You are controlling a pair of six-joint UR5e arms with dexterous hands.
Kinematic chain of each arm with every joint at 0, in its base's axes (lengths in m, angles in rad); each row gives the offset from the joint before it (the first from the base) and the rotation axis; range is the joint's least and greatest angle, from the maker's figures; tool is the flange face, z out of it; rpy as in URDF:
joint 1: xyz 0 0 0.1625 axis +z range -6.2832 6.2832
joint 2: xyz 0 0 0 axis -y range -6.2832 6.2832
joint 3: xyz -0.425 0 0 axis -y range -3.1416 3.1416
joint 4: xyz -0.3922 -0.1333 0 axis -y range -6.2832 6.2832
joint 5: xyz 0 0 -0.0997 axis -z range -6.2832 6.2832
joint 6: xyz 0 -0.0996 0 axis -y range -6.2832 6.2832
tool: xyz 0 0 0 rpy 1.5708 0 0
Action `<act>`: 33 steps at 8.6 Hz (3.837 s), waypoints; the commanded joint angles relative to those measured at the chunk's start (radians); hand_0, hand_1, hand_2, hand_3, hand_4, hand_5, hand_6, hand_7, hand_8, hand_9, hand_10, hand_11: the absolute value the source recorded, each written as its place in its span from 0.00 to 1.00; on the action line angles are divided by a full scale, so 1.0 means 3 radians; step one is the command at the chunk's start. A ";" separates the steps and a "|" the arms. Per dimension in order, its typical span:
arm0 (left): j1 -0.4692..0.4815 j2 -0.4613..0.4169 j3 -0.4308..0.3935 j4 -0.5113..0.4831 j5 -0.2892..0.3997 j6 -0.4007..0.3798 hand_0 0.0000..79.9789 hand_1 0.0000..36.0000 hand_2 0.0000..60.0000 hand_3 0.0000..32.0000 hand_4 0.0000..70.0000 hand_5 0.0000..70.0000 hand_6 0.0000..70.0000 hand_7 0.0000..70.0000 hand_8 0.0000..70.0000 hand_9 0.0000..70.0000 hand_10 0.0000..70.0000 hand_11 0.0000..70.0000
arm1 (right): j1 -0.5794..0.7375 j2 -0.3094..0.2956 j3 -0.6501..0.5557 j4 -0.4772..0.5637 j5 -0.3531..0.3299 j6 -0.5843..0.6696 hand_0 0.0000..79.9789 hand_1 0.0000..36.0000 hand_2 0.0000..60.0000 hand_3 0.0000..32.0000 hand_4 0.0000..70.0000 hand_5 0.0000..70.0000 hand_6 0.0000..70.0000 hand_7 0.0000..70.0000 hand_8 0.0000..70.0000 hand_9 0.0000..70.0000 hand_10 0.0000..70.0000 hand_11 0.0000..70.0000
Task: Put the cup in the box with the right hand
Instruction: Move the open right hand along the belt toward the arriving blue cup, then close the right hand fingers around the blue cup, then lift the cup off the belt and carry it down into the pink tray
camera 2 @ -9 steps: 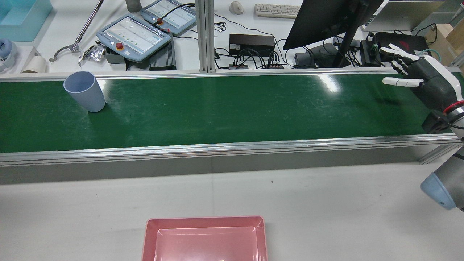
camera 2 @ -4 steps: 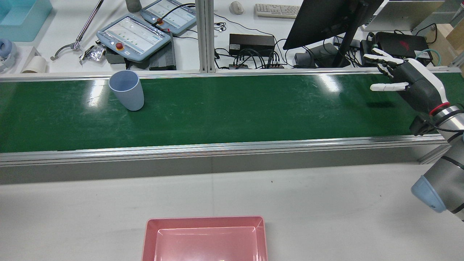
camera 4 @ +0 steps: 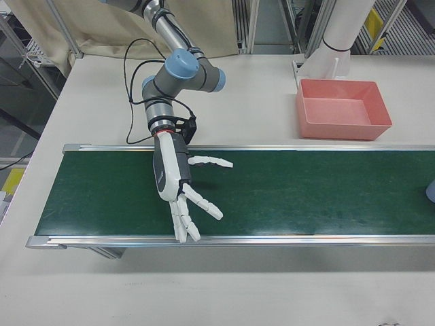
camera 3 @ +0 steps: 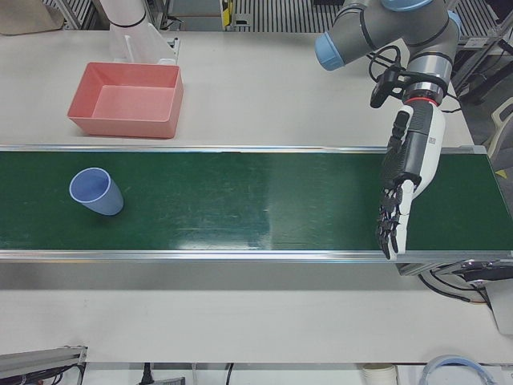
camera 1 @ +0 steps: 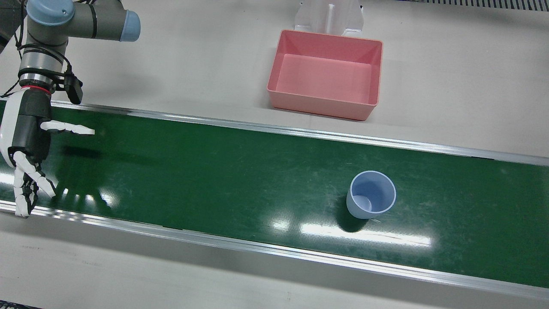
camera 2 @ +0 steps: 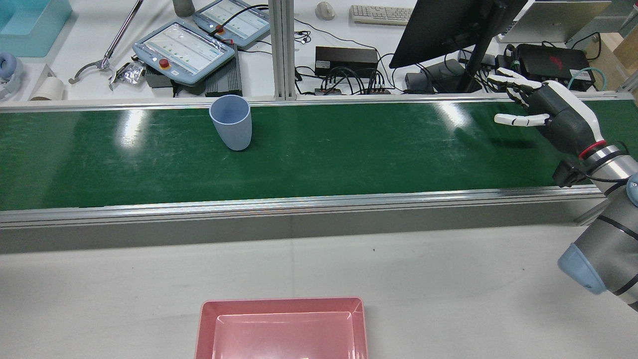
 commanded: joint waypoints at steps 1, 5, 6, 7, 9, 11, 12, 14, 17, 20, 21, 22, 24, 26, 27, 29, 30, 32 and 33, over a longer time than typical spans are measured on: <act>0.0000 -0.0003 0.0000 0.0000 -0.0001 0.0000 0.00 0.00 0.00 0.00 0.00 0.00 0.00 0.00 0.00 0.00 0.00 0.00 | -0.0023 -0.0001 0.0009 0.0000 -0.0002 -0.0005 0.60 0.44 0.34 0.29 0.12 0.06 0.04 0.20 0.01 0.07 0.02 0.06; 0.0000 0.0002 0.0000 0.0000 -0.0001 0.0000 0.00 0.00 0.00 0.00 0.00 0.00 0.00 0.00 0.00 0.00 0.00 0.00 | -0.0079 0.0010 0.0055 -0.0005 0.0003 -0.0020 0.61 0.40 0.22 0.31 0.16 0.06 0.04 0.22 0.01 0.07 0.02 0.06; 0.0000 0.0002 0.0000 0.0000 -0.0001 0.0000 0.00 0.00 0.00 0.00 0.00 0.00 0.00 0.00 0.00 0.00 0.00 0.00 | -0.0089 0.0015 0.0146 -0.0010 -0.0002 -0.0137 0.61 0.38 0.16 0.31 0.18 0.06 0.04 0.22 0.01 0.07 0.02 0.06; 0.0000 0.0002 0.0000 0.0000 0.0004 0.0000 0.00 0.00 0.00 0.00 0.00 0.00 0.00 0.00 0.00 0.00 0.00 0.00 | -0.0120 0.0000 0.0289 -0.0026 -0.0007 -0.0315 0.61 0.40 0.23 0.29 0.18 0.06 0.04 0.23 0.01 0.07 0.02 0.05; 0.0000 0.0002 0.0000 0.0000 -0.0001 0.0000 0.00 0.00 0.00 0.00 0.00 0.00 0.00 0.00 0.00 0.00 0.00 0.00 | -0.0156 -0.0031 0.0300 -0.0026 -0.0007 -0.0430 0.61 0.40 0.23 0.28 0.18 0.06 0.04 0.23 0.01 0.07 0.02 0.05; 0.0000 0.0002 0.0000 0.0000 -0.0001 0.0000 0.00 0.00 0.00 0.00 0.00 0.00 0.00 0.00 0.00 0.00 0.00 0.00 | -0.0176 -0.0097 0.0260 -0.0026 -0.0002 -0.0435 0.58 0.51 0.52 0.29 0.08 0.06 0.04 0.22 0.01 0.08 0.03 0.06; 0.0000 -0.0003 0.0000 0.0000 0.0004 0.0000 0.00 0.00 0.00 0.00 0.00 0.00 0.00 0.00 0.00 0.00 0.00 0.00 | -0.0187 -0.0108 0.0259 -0.0026 -0.0002 -0.0435 0.61 0.35 0.15 0.31 0.18 0.06 0.04 0.22 0.02 0.08 0.03 0.06; 0.0000 0.0002 0.0005 0.0000 -0.0001 0.0000 0.00 0.00 0.00 0.00 0.00 0.00 0.00 0.00 0.00 0.00 0.00 0.00 | -0.0217 -0.0088 0.0259 -0.0026 0.0004 -0.0435 0.61 0.36 0.15 0.32 0.18 0.06 0.04 0.22 0.02 0.08 0.03 0.07; 0.0000 0.0002 0.0000 0.0000 0.0004 0.0000 0.00 0.00 0.00 0.00 0.00 0.00 0.00 0.00 0.00 0.00 0.00 0.00 | -0.0228 -0.0093 0.0259 -0.0026 0.0004 -0.0435 0.60 0.38 0.21 0.32 0.17 0.06 0.04 0.23 0.02 0.08 0.03 0.07; 0.0000 0.0002 0.0005 0.0000 -0.0001 0.0000 0.00 0.00 0.00 0.00 0.00 0.00 0.00 0.00 0.00 0.00 0.00 0.00 | -0.0253 -0.0093 0.0249 -0.0026 0.0004 -0.0435 0.59 0.43 0.34 0.31 0.14 0.06 0.04 0.23 0.02 0.08 0.03 0.07; 0.0000 -0.0003 0.0005 0.0000 -0.0001 0.0000 0.00 0.00 0.00 0.00 0.00 0.00 0.00 0.00 0.00 0.00 0.00 0.00 | -0.0248 -0.0098 0.0244 -0.0026 0.0014 -0.0430 0.59 0.39 0.29 0.29 0.17 0.06 0.04 0.24 0.02 0.09 0.04 0.08; 0.0000 0.0002 0.0005 0.0000 -0.0001 0.0000 0.00 0.00 0.00 0.00 0.00 0.00 0.00 0.00 0.00 0.00 0.00 0.00 | -0.0223 -0.0103 0.0224 -0.0026 0.0029 -0.0394 0.60 0.35 0.20 0.19 0.23 0.06 0.05 0.25 0.02 0.09 0.04 0.08; 0.0000 0.0002 0.0005 0.0000 -0.0001 0.0000 0.00 0.00 0.00 0.00 0.00 0.00 0.00 0.00 0.00 0.00 0.00 0.00 | -0.0202 -0.0103 0.0224 -0.0021 0.0060 -0.0384 0.60 0.26 0.20 0.00 0.48 0.09 0.28 1.00 0.32 0.61 0.24 0.36; 0.0000 0.0002 0.0005 0.0000 0.0004 0.0000 0.00 0.00 0.00 0.00 0.00 0.00 0.00 0.00 0.00 0.00 0.00 0.00 | -0.0182 -0.0093 0.0229 -0.0021 0.0065 -0.0389 0.57 0.18 0.34 0.00 0.62 0.15 0.53 1.00 0.81 1.00 0.57 0.80; 0.0000 0.0002 0.0000 0.0000 -0.0001 0.0000 0.00 0.00 0.00 0.00 0.00 0.00 0.00 0.00 0.00 0.00 0.00 0.00 | -0.0085 -0.0088 0.0295 -0.0021 0.0060 -0.0389 0.57 0.16 0.28 0.00 0.57 0.15 0.53 1.00 0.81 1.00 0.56 0.79; 0.0000 0.0002 0.0000 0.0000 -0.0001 0.0000 0.00 0.00 0.00 0.00 0.00 0.00 0.00 0.00 0.00 0.00 0.00 0.00 | 0.0038 -0.0093 0.0738 -0.0026 0.0055 -0.0404 0.56 0.24 0.40 0.00 0.51 0.14 0.49 1.00 0.75 1.00 0.50 0.71; 0.0000 0.0002 0.0000 0.0000 0.0004 0.0000 0.00 0.00 0.00 0.00 0.00 0.00 0.00 0.00 0.00 0.00 0.00 0.00 | -0.0022 -0.0067 0.0958 -0.0041 0.0055 -0.0435 0.58 0.20 0.29 0.00 0.59 0.14 0.49 1.00 0.73 1.00 0.47 0.67; 0.0000 0.0002 0.0005 0.0000 -0.0001 0.0000 0.00 0.00 0.00 0.00 0.00 0.00 0.00 0.00 0.00 0.00 0.00 0.00 | -0.0709 0.0086 0.1626 -0.0463 0.0070 -0.0759 0.59 0.22 0.28 0.00 0.55 0.13 0.46 1.00 0.68 1.00 0.43 0.62; 0.0000 0.0002 0.0000 0.0000 0.0004 0.0000 0.00 0.00 0.00 0.00 0.00 0.00 0.00 0.00 0.00 0.00 0.00 0.00 | -0.1098 0.0117 0.1913 -0.0546 0.0267 -0.1061 0.59 0.22 0.27 0.00 0.56 0.13 0.45 1.00 0.67 1.00 0.42 0.61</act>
